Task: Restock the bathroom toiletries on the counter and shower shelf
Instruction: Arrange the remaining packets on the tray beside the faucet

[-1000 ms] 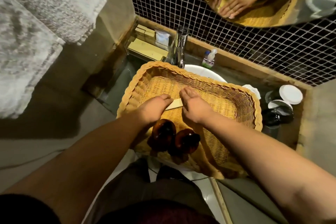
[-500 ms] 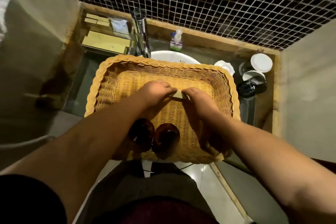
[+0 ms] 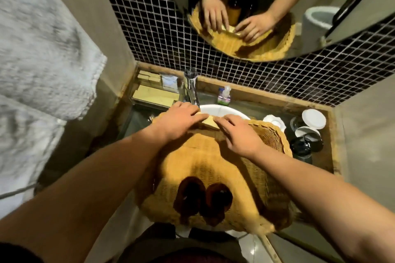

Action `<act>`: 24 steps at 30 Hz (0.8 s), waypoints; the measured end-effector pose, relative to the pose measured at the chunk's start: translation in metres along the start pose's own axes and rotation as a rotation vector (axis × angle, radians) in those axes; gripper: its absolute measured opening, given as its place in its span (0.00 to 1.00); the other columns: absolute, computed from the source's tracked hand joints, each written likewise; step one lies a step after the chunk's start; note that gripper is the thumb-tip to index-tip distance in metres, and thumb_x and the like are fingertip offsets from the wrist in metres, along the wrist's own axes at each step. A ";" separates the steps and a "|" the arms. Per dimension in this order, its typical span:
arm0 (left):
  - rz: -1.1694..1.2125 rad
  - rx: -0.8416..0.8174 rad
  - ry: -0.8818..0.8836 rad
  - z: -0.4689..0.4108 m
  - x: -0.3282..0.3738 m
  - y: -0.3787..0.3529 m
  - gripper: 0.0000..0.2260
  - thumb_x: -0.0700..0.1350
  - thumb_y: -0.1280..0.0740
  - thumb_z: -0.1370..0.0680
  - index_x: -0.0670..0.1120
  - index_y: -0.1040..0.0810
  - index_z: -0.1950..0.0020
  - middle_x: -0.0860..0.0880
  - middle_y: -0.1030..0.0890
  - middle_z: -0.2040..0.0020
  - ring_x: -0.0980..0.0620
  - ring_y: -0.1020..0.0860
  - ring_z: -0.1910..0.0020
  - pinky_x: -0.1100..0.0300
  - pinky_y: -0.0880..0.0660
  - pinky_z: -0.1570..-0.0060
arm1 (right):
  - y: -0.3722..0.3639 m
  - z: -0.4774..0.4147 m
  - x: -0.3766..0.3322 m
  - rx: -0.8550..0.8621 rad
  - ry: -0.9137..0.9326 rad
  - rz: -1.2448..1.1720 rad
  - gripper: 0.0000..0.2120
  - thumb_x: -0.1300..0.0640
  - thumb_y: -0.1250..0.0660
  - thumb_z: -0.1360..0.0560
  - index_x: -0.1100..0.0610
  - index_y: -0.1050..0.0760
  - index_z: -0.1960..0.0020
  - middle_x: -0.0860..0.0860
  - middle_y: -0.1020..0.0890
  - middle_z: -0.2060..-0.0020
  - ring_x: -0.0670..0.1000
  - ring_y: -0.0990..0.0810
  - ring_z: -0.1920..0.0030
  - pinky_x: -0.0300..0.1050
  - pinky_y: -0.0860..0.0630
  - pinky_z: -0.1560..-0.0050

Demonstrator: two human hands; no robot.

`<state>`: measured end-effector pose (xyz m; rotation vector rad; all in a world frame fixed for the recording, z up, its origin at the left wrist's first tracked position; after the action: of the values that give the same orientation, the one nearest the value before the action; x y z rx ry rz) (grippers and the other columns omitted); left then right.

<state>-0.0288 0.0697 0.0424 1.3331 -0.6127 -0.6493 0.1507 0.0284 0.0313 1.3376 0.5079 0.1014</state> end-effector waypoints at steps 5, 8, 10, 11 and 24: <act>-0.060 0.049 0.133 0.014 -0.052 0.045 0.29 0.48 0.33 0.22 0.57 0.40 0.23 0.46 0.30 0.29 0.43 0.34 0.30 0.46 0.40 0.31 | 0.042 -0.054 -0.035 0.103 0.058 0.048 0.31 0.55 0.31 0.27 0.48 0.34 0.25 0.53 0.24 0.38 0.56 0.26 0.39 0.53 0.25 0.39; -0.090 -0.012 0.222 0.035 -0.079 0.060 0.32 0.45 0.34 0.22 0.59 0.43 0.22 0.48 0.33 0.27 0.44 0.36 0.28 0.45 0.38 0.32 | 0.055 -0.083 -0.060 0.050 0.113 0.080 0.30 0.54 0.33 0.25 0.47 0.34 0.25 0.52 0.24 0.37 0.56 0.26 0.39 0.52 0.25 0.41; -0.112 -0.041 0.247 0.048 -0.092 0.068 0.34 0.47 0.31 0.23 0.60 0.44 0.22 0.49 0.34 0.25 0.44 0.36 0.28 0.44 0.37 0.32 | 0.063 -0.099 -0.078 0.024 0.138 0.108 0.28 0.53 0.33 0.25 0.46 0.33 0.26 0.52 0.22 0.40 0.56 0.24 0.42 0.49 0.25 0.46; -0.119 -0.045 0.257 0.053 -0.098 0.071 0.34 0.47 0.31 0.24 0.60 0.43 0.22 0.49 0.35 0.25 0.45 0.36 0.27 0.44 0.38 0.31 | 0.066 -0.107 -0.087 0.018 0.145 0.115 0.28 0.53 0.33 0.25 0.46 0.32 0.26 0.52 0.21 0.41 0.56 0.22 0.43 0.48 0.25 0.47; 0.053 -0.146 0.546 0.060 -0.158 0.032 0.39 0.44 0.30 0.26 0.59 0.47 0.20 0.49 0.45 0.20 0.43 0.44 0.23 0.40 0.39 0.29 | 0.048 -0.184 -0.126 -0.125 0.022 0.174 0.25 0.62 0.29 0.27 0.48 0.28 0.33 0.54 0.18 0.45 0.58 0.19 0.46 0.50 0.23 0.50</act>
<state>-0.1773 0.1491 0.0767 1.2792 -0.1525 -0.2584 -0.0254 0.1610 0.0878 1.2571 0.3970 0.2870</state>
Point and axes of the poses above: each hand's wrist, its own z-axis away from the middle knuckle, its own y-axis out of the back of the hand, x = y × z, the point moved 6 cm from there along -z, towards the middle knuckle
